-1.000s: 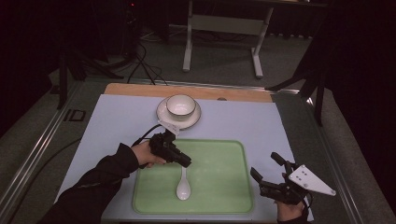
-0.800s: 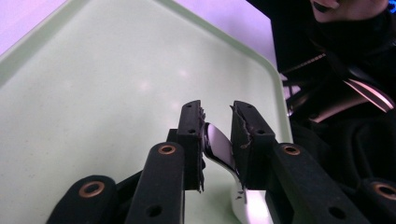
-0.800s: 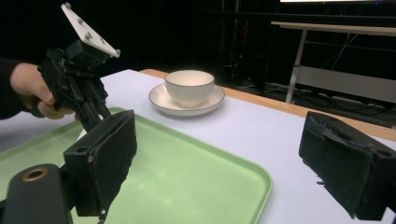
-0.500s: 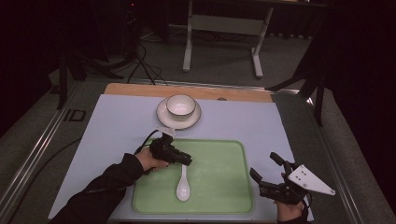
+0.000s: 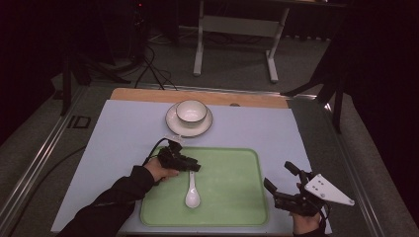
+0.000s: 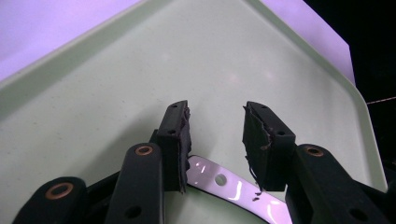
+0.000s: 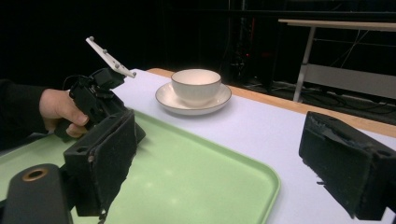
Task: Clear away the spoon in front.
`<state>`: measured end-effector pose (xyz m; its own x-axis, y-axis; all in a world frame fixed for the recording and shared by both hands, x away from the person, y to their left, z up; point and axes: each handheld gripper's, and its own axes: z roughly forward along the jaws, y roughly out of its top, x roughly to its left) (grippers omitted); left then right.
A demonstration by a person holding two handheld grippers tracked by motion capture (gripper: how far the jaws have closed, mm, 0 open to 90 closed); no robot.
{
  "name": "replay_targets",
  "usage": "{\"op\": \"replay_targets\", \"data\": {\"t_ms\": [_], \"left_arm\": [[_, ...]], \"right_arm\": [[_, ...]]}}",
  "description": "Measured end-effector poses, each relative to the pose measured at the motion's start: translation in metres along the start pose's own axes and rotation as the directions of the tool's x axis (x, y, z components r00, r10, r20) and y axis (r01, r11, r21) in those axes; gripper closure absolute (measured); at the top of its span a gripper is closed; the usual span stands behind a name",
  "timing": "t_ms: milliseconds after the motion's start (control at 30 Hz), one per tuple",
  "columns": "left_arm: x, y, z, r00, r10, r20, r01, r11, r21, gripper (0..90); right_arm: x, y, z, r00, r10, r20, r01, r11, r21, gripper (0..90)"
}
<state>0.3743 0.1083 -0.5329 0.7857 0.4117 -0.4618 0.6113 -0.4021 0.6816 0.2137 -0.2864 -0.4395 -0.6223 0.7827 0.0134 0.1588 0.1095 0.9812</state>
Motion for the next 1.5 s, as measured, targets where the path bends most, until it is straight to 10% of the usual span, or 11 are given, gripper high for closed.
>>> {"op": "replay_targets", "data": {"t_ms": [500,1500], "left_arm": [[-0.030,0.015,-0.025,0.9910,0.132,0.021,-0.132,0.9908,-0.029,57.6],[-0.078,0.024,-0.085,0.9782,0.205,-0.037,-0.208,0.9676,-0.143,1.5]], "right_arm": [[0.001,0.000,0.000,1.0000,-0.003,0.005,0.003,1.000,0.005,11.2],[0.003,0.000,0.002,0.9999,-0.011,-0.002,0.011,1.000,0.012,11.2]]}}
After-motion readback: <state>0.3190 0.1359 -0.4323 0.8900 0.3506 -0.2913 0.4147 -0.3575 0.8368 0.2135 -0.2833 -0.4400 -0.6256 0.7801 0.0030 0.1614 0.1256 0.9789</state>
